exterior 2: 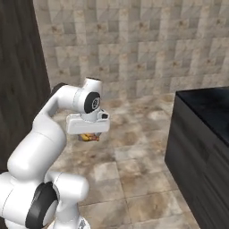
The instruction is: Take the chicken drumsticks from the pan and place one on each plate on the dining counter.
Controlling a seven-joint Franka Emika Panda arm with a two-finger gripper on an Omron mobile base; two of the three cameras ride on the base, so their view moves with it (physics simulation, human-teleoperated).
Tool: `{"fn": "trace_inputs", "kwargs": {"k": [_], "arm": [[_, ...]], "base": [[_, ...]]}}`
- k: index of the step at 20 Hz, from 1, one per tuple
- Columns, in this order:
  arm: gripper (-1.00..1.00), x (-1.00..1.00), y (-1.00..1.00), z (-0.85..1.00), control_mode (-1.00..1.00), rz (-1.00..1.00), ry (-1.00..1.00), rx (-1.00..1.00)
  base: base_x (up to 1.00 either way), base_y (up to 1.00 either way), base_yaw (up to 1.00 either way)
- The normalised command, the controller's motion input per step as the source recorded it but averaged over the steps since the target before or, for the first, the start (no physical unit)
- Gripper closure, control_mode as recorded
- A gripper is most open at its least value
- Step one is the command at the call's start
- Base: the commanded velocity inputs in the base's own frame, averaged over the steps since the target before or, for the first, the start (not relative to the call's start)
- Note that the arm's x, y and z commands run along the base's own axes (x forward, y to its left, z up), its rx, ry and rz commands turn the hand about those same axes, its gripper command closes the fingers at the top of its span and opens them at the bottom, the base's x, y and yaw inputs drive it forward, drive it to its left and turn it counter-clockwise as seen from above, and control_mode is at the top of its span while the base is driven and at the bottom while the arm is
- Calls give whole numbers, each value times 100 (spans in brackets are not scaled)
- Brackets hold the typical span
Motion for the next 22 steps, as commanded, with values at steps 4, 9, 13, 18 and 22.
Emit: {"fn": "trace_inputs", "kwargs": {"k": [4,9,13,18,22], "arm": [[100,0,0,0,100,0,0,0],[100,0,0,0,100,0,0,0],[100,0,0,0,100,0,0,0],[100,0,0,0,100,0,0,0],[100,0,0,0,100,0,0,0]], "base": [[95,66,-27],[97,61,-31],[98,56,-35],[95,61,-32],[93,63,-31]]}}
